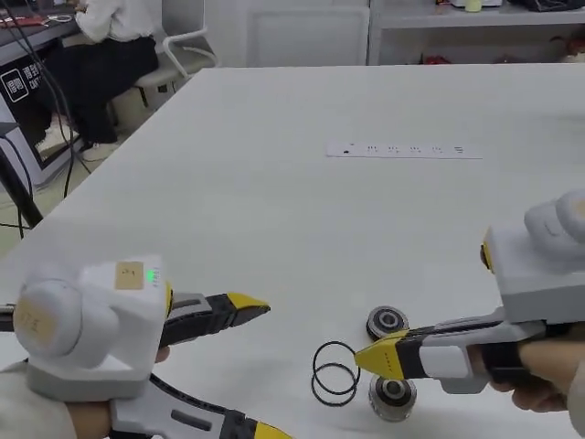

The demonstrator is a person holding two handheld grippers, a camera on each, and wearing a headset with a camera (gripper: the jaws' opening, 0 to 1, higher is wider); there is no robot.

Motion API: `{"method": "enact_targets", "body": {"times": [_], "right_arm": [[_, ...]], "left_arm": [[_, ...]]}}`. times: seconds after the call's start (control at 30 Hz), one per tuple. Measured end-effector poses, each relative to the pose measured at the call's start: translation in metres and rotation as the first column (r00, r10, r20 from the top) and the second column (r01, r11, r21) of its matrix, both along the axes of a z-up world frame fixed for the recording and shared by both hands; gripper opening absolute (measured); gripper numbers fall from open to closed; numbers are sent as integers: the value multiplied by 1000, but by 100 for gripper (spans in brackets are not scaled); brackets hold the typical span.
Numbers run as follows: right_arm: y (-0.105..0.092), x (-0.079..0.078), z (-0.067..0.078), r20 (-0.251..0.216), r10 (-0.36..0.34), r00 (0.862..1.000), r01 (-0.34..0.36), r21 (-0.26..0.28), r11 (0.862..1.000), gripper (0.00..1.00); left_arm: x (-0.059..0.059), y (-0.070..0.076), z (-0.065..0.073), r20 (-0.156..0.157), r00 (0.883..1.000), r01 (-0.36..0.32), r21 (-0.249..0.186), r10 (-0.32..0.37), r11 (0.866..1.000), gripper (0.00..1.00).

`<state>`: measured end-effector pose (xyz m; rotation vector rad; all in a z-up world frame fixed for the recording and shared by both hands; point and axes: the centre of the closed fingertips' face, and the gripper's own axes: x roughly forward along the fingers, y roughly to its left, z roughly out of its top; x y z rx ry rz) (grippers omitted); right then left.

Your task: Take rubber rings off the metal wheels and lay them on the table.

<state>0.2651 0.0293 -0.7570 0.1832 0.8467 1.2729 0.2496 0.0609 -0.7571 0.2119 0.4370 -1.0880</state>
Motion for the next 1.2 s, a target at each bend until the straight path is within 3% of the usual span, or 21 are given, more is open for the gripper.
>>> {"method": "enact_targets", "body": {"times": [0.47,1.2], "right_arm": [[8,-3,-28,37,52,998,-49,-93,994,0],[6,8,-40,111,70,991,-51,-168,984,4]], "left_arm": [[-3,-2,-2,-14,1000,9,0,-9,1000,89],[-3,-2,-2,-29,1000,0,-17,-1,1000,89]]}}
